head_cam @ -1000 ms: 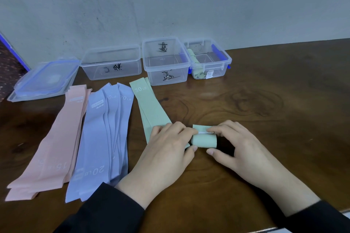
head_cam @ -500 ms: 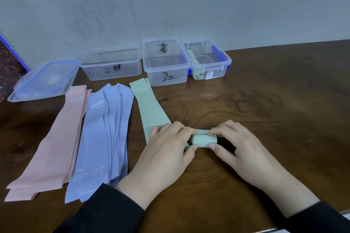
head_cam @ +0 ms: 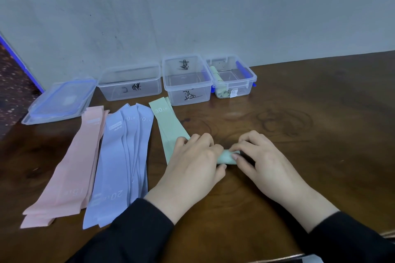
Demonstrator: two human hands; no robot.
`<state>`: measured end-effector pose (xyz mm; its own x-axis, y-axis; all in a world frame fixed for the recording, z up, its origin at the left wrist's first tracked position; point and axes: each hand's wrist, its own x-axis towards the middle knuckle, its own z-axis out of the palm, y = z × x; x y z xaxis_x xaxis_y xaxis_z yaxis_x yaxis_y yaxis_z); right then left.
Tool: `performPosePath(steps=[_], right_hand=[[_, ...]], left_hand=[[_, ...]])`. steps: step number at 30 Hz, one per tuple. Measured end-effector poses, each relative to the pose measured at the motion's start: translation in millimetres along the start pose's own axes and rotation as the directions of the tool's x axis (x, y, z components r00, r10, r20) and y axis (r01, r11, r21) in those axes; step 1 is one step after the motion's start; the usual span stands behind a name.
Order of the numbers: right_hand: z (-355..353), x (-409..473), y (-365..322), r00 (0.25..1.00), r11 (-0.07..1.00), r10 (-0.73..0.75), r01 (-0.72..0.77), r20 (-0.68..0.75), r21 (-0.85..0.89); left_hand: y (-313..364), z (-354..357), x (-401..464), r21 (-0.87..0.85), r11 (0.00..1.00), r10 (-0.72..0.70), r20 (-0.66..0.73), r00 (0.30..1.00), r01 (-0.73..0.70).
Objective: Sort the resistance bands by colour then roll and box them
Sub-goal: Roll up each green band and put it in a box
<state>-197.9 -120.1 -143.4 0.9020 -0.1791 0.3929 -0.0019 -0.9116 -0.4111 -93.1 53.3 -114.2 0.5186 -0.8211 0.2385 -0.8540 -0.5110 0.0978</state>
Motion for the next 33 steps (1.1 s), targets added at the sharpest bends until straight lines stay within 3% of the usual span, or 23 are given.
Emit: performPosePath(steps=[4, 12, 18, 23, 33], right_hand=[[0.0, 11.6, 8.6, 1.0, 0.999, -0.004, 0.003, 0.028, 0.033], [5.6, 22.8, 20.0, 0.998, 0.989, 0.045, -0.051, 0.05, 0.14], [2.5, 22.2, 19.3, 0.99, 0.989, 0.017, -0.037, 0.138, 0.146], [-5.5, 16.8, 19.0, 0.992, 0.961, 0.093, -0.111, 0.084, 0.253], [-6.4, 13.5, 22.1, 0.971, 0.936, 0.203, -0.231, 0.128, 0.265]], left_hand=[[-4.0, 2.0, 15.6, 0.034, 0.999, -0.016, 0.102, 0.995, 0.012], [-5.1, 3.3, 29.4, -0.087, 0.994, -0.062, 0.11, 0.992, 0.072], [-4.2, 0.9, 31.4, -0.115, 0.99, -0.076, 0.075, 0.994, 0.084], [6.4, -6.7, 31.0, -0.236, 0.971, -0.06, -0.053, 0.997, 0.046], [11.8, 1.5, 27.3, -0.048, 0.996, 0.076, -0.018, 0.997, -0.077]])
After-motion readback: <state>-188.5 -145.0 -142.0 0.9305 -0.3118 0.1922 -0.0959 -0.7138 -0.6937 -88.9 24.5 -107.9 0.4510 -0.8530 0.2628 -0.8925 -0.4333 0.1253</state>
